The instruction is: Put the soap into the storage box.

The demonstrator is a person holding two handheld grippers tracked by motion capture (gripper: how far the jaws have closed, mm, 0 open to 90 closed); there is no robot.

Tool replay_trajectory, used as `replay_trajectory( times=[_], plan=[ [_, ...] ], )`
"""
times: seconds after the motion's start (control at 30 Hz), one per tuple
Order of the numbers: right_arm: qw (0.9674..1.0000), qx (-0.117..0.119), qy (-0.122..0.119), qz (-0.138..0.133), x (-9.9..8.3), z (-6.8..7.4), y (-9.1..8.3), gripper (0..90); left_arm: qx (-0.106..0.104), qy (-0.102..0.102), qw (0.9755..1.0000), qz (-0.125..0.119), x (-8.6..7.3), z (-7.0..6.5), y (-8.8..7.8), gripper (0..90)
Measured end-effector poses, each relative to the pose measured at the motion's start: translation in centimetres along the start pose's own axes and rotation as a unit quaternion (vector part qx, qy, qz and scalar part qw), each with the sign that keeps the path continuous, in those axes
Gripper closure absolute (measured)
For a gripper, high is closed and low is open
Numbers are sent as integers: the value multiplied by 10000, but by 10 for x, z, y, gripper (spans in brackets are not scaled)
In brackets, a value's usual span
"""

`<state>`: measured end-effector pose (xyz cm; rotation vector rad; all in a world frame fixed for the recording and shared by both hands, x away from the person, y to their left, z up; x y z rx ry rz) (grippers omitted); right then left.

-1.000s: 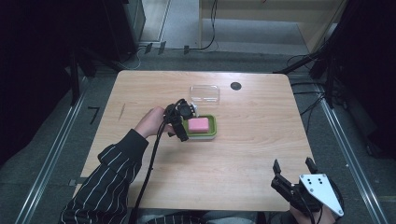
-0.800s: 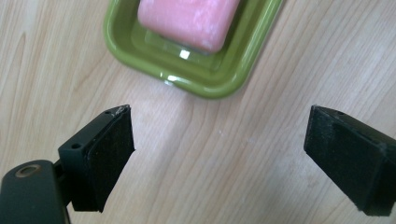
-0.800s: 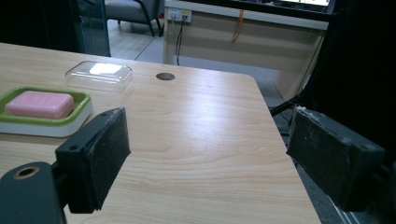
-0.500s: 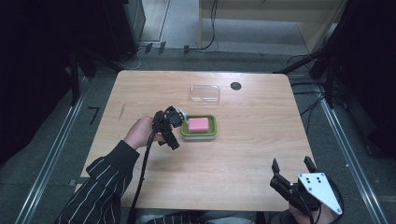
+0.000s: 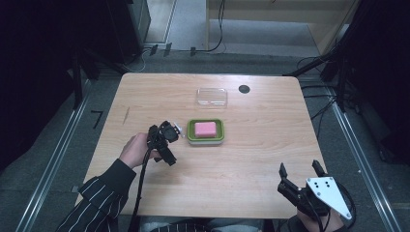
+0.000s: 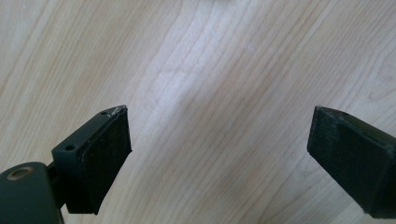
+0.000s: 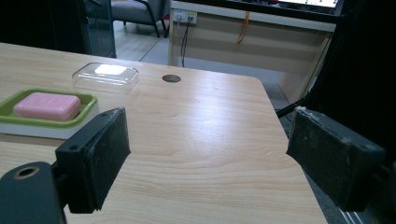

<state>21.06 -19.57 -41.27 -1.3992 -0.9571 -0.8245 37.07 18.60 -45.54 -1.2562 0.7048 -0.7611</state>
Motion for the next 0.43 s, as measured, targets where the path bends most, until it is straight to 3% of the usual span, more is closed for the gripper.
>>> replay_trajectory(
  times=[0.3, 0.43],
  plan=[
    [10000, 22, 18, -15, 0, 0, 1, 127, 68, -275, 9995, -116, -28, -11, 6, 48],
    [10000, 15, 39, -11, 0, -1, 1, 127, -1, -305, 9995, -12, -43, -17, 10, 42]
  ],
)
Point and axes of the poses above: each handheld gripper's, and its own axes: y roughly forward along the jaws, x roughly out of its top, z roughly to its left, the point moved 3 cm from there along y, roughly forward along the jaws, and after that the axes turned 10 degrees about z, right-handed, at the moved point
